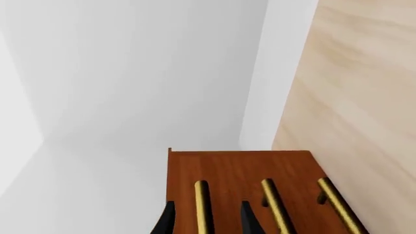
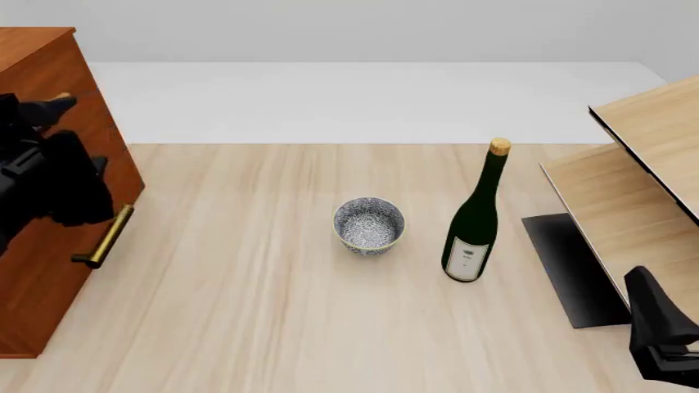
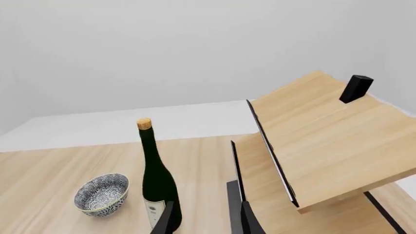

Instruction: Close the bottom drawer of the cabinet and open the top drawer.

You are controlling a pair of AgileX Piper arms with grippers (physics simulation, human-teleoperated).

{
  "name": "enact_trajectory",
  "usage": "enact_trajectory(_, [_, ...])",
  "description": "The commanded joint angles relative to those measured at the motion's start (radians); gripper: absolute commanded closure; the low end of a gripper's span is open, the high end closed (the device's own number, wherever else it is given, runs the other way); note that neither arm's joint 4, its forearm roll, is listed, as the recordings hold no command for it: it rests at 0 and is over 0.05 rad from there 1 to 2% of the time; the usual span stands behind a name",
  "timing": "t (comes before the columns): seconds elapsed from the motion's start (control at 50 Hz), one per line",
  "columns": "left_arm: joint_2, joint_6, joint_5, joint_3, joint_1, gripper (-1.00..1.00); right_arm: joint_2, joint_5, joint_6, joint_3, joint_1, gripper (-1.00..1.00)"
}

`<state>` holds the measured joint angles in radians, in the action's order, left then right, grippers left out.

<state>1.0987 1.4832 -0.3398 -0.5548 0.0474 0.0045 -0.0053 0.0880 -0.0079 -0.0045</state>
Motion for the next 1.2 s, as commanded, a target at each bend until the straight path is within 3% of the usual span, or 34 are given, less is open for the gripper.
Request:
enact_trajectory(0.02, [-0.001, 0.007, -0.014, 0.009, 0.048, -1.00, 0.000, -0.001, -0.002, 0.000, 0.001, -1.00])
enact_trajectory(1.2, [0.063, 0.004, -0.064, 0.001, 0.191, -1.00, -0.004, 0.000, -0.014, 0.000, 0.006, -1.00])
